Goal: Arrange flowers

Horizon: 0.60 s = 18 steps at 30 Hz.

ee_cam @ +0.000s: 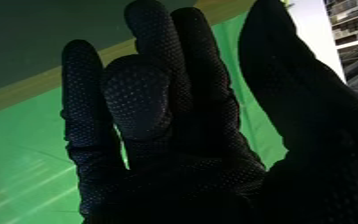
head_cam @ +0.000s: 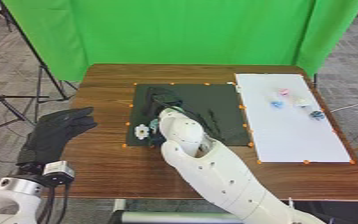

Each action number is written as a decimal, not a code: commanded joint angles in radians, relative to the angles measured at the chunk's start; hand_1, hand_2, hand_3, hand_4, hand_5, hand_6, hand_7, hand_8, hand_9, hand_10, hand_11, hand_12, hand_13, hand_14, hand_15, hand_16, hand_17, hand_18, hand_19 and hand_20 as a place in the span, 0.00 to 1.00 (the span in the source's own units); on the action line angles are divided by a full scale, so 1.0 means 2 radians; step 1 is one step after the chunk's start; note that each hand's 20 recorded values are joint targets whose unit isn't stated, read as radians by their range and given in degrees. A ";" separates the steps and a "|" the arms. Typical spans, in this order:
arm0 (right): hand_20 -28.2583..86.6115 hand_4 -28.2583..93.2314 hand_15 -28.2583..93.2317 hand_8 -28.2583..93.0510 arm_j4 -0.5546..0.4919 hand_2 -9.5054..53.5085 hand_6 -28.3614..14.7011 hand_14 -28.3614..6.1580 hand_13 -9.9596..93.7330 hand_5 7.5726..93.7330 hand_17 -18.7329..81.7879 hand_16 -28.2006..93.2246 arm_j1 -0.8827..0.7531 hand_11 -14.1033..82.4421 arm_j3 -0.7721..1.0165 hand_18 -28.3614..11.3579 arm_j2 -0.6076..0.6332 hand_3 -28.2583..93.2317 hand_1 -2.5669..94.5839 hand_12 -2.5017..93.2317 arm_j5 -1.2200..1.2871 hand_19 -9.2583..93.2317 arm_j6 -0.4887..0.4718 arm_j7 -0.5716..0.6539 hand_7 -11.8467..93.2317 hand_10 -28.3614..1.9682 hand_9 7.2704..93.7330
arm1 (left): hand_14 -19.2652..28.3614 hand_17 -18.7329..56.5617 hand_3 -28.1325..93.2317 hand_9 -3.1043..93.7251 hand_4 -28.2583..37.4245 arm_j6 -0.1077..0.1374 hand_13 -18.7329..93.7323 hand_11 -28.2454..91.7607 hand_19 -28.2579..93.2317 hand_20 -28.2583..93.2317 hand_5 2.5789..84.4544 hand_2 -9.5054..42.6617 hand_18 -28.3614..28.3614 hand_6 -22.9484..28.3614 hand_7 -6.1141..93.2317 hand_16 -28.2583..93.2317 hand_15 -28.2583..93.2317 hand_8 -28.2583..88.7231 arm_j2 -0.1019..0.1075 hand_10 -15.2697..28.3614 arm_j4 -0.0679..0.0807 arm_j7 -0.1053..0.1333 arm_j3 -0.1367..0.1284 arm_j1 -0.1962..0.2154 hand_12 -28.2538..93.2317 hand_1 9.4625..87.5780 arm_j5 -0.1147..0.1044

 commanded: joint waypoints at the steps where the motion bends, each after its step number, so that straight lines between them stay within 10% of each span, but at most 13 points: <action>1: 0.21 0.00 0.87 0.12 -0.025 0.00 0.58 0.64 0.78 0.67 0.50 0.39 0.021 0.46 -0.026 0.29 0.020 0.90 0.42 0.20 0.021 0.94 0.010 0.013 0.36 0.47 0.71 | 0.97 0.13 0.88 0.49 0.20 0.005 0.43 0.60 0.72 0.35 0.62 0.24 0.87 0.76 0.21 0.12 0.76 0.16 -0.008 0.87 -0.007 -0.004 -0.015 0.031 0.32 0.27 0.000; 6: 0.21 0.00 0.87 0.12 -0.083 0.01 0.54 0.58 0.78 0.68 0.50 0.39 0.056 0.46 -0.056 0.23 0.072 0.90 0.39 0.20 0.052 0.95 -0.004 0.006 0.34 0.41 0.72 | 0.97 0.13 0.88 0.49 0.20 0.012 0.43 0.60 0.72 0.35 0.62 0.24 0.87 0.76 0.21 0.12 0.76 0.16 -0.011 0.87 -0.017 0.002 -0.034 0.063 0.32 0.27 -0.004; 12: 0.21 0.02 0.88 0.14 -0.170 0.27 0.49 0.46 0.75 0.67 0.48 0.39 0.055 0.43 -0.051 0.17 0.136 0.90 0.25 0.21 0.094 0.96 -0.078 -0.031 0.31 0.28 0.68 | 0.98 0.13 0.88 0.49 0.20 0.017 0.43 0.60 0.72 0.35 0.62 0.24 0.87 0.76 0.21 0.12 0.76 0.16 -0.024 0.87 -0.027 0.010 -0.057 0.098 0.32 0.27 -0.005; 18: 0.22 0.04 0.88 0.15 -0.205 0.33 0.48 0.41 0.73 0.70 0.45 0.38 0.025 0.41 -0.044 0.13 0.182 0.88 0.20 0.21 0.027 0.96 -0.143 -0.105 0.30 0.23 0.66 | 0.98 0.13 0.88 0.49 0.20 0.013 0.43 0.60 0.72 0.35 0.62 0.24 0.87 0.76 0.21 0.12 0.76 0.16 -0.033 0.87 -0.028 0.009 -0.056 0.097 0.32 0.27 0.000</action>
